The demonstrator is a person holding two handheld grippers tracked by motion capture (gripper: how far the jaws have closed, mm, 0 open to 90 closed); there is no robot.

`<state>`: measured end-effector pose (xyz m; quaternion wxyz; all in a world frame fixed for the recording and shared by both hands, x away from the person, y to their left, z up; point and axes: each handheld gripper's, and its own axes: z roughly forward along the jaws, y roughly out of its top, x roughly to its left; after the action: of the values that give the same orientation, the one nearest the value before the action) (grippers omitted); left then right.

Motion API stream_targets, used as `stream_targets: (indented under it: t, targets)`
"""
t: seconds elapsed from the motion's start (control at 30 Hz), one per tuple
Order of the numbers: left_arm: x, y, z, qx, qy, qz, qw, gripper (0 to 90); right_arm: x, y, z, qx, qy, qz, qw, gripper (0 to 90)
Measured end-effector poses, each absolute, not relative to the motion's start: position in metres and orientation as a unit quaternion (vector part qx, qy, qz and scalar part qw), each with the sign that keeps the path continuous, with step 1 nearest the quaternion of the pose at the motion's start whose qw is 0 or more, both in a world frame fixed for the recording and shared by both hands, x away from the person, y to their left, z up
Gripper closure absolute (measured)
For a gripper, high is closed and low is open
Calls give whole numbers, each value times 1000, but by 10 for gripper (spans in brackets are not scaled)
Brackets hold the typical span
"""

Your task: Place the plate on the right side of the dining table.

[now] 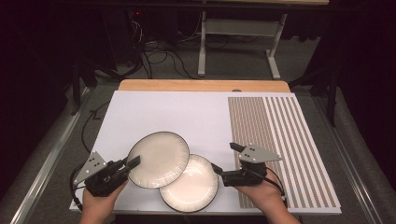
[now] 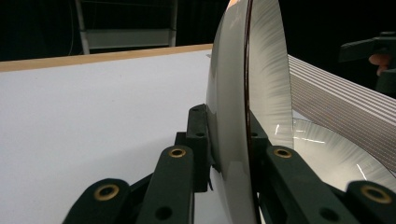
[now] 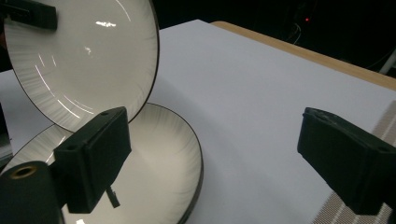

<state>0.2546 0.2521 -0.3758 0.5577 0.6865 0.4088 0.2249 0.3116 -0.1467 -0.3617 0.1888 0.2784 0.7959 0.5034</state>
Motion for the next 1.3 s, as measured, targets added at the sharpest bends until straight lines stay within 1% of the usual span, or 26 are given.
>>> stream_targets:
  t: [0.03,0.23,0.33,0.43,0.67,0.73,0.77,0.8,0.9,0.93,1.0,1.03,1.07,1.1,1.13,1.17,1.23,1.3]
  targets:
    - [255,252,-376,686,408,224,558,789,315,-137,-363,274,800,500,187,139]
    - [255,253,-376,687,408,223,558,789,321,-117,-366,269,806,496,178,162]
    - [255,252,-376,688,406,224,559,790,325,-106,-369,270,809,496,164,170]
    - [255,252,-375,688,405,225,558,790,329,-96,-371,270,811,496,154,205]
    - [256,252,-376,687,406,224,559,789,335,-76,-377,264,816,496,134,365]
    - [256,253,-376,687,406,223,560,789,337,-71,-379,264,819,494,127,393]
    - [256,253,-376,687,406,223,560,789,339,-66,-380,265,822,490,122,441]
    - [256,253,-376,687,406,223,560,789,339,-66,-380,265,822,490,122,441]
    - [257,253,-376,687,406,223,560,789,343,-58,-383,263,829,480,115,530]
    - [257,253,-376,687,406,223,560,789,343,-58,-383,263,829,480,115,530]
    - [257,252,-376,687,405,222,561,790,345,-56,-384,269,830,477,108,570]
    - [257,252,-376,687,406,222,561,789,347,-54,-384,274,830,474,104,605]
    - [257,253,-376,686,406,221,561,789,347,-54,-384,274,830,474,104,605]
    - [257,253,-376,686,406,221,562,789,348,-54,-386,275,832,471,98,654]
    - [257,252,-376,685,408,221,562,789,348,-54,-386,275,832,471,98,654]
    - [257,252,-376,685,408,221,562,789,349,-54,-386,278,832,471,93,702]
    - [258,252,-377,683,409,220,563,790,350,-54,-387,278,831,475,82,742]
    - [259,253,-377,681,413,214,565,790,351,-54,-387,281,829,476,81,770]
